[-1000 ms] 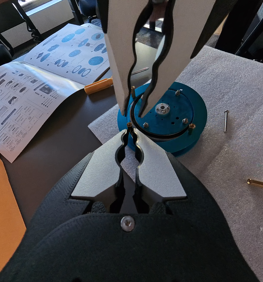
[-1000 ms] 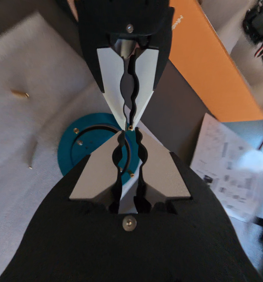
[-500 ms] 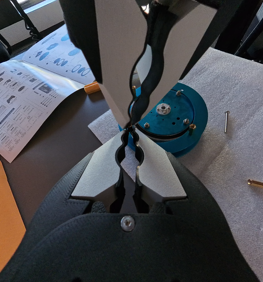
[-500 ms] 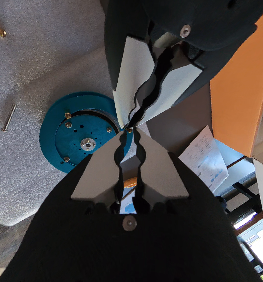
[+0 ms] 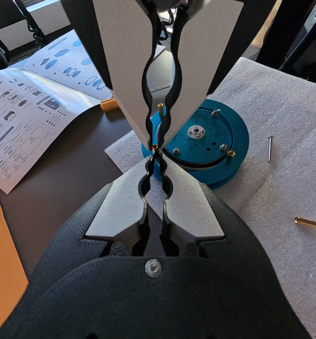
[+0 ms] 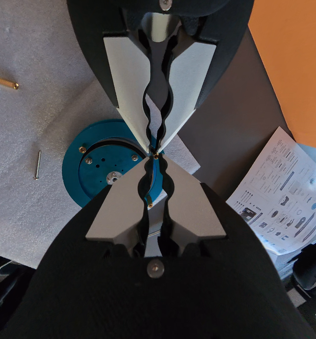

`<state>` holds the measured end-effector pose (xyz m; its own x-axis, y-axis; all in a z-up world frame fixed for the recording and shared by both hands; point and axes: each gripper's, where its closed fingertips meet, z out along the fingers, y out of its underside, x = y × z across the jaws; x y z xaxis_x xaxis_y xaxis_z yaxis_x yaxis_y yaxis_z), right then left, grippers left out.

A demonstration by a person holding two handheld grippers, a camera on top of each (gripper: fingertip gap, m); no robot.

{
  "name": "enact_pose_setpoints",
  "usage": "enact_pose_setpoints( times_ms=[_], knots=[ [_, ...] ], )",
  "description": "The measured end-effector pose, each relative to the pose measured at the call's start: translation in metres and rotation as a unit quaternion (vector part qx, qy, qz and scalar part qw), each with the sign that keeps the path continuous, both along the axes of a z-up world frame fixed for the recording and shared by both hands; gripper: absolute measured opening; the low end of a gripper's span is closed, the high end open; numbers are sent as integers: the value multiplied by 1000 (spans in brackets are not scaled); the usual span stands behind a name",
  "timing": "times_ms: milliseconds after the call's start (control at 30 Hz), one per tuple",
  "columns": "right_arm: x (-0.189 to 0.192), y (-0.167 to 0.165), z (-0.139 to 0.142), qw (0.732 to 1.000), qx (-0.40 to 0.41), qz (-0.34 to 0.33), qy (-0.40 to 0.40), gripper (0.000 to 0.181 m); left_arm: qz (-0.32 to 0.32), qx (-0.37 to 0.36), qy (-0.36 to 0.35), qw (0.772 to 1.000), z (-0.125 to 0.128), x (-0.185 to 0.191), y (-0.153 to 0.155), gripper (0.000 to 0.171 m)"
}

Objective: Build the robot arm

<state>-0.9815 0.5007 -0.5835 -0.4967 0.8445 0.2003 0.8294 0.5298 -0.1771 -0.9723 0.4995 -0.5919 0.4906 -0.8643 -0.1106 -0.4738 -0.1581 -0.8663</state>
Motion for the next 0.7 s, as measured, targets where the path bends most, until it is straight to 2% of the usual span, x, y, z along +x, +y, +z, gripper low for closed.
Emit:
enact_pose_setpoints(
  times_ms=[333, 700],
  knots=[
    [-4, -3, -1, 992, -67, -102, 39, 5, 1, -4, -2, 1000, 0, 0, 0, 4],
    [-2, -2, -1, 963, -110, -227, 91, 5, 2, -6, -3, 1000, -1, 0, 0, 4]
  ],
)
